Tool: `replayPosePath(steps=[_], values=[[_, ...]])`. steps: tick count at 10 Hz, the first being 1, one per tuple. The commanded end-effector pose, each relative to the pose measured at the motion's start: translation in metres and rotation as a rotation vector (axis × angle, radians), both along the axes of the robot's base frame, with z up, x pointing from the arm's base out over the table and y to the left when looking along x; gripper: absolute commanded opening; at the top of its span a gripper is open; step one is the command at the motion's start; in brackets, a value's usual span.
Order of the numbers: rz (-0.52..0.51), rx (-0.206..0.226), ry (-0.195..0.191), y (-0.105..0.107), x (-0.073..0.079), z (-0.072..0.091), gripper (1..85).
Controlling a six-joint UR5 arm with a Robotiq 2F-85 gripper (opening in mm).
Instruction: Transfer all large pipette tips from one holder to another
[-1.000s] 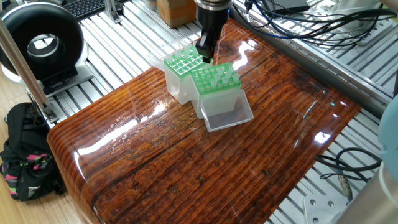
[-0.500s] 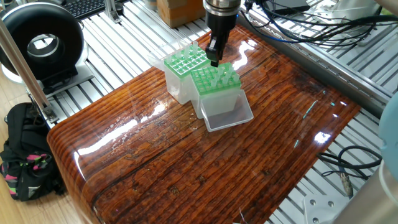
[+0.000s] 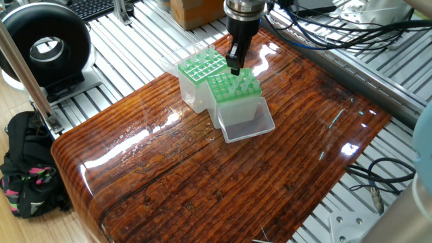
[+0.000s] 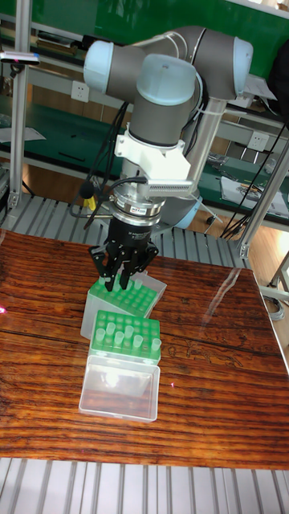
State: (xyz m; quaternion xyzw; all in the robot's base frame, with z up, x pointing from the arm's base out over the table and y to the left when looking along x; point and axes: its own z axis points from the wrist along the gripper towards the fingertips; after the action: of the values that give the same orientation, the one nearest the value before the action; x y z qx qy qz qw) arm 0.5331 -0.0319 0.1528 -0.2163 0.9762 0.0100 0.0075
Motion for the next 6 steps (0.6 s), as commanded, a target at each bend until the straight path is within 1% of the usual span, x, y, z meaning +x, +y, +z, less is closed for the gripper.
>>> replayPosePath(steps=[1, 3, 5, 6], values=[[-0.034, 0.024, -0.008, 0.0080, 0.0035, -0.0010, 32.0], [-0.042, 0.032, -0.012, 0.0105, 0.0053, -0.0060, 32.0], [-0.046, 0.027, -0.012, 0.0098, 0.0056, -0.0060, 32.0], [-0.046, 0.018, -0.015, 0.0077, 0.0066, -0.0069, 32.0]])
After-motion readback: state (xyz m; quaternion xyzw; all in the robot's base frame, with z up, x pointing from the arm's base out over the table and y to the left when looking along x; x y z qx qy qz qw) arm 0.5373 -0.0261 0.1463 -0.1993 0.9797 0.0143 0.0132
